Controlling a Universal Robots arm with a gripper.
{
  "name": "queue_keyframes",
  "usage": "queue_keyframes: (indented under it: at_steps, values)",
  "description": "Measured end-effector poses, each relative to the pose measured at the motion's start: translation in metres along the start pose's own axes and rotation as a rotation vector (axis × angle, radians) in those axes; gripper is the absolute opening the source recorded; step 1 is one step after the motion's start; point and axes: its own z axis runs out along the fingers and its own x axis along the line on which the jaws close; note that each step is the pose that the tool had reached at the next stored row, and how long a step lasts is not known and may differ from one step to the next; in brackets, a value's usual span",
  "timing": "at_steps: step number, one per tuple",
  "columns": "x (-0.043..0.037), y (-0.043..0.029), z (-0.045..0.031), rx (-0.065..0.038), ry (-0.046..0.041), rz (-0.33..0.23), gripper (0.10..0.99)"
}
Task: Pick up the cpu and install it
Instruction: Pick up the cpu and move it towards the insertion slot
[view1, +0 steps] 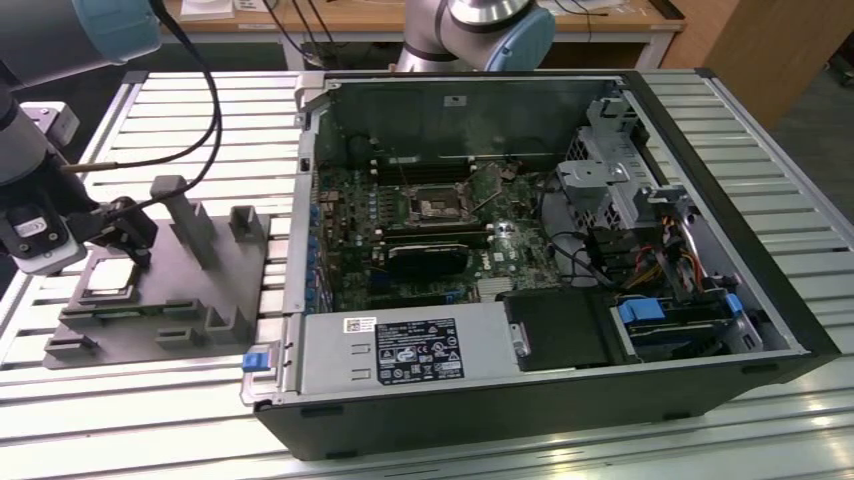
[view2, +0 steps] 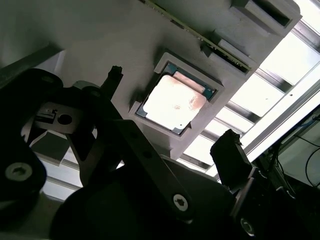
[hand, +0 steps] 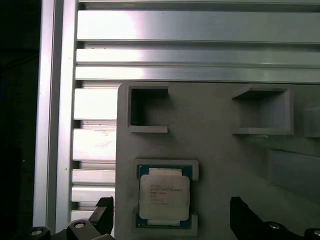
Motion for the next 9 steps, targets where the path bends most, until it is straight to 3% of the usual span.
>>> queue_keyframes:
  at_steps: [9]
  values:
    - [0.0000,-0.0004,0.0033,0.000,0.0001,0.000,0.988]
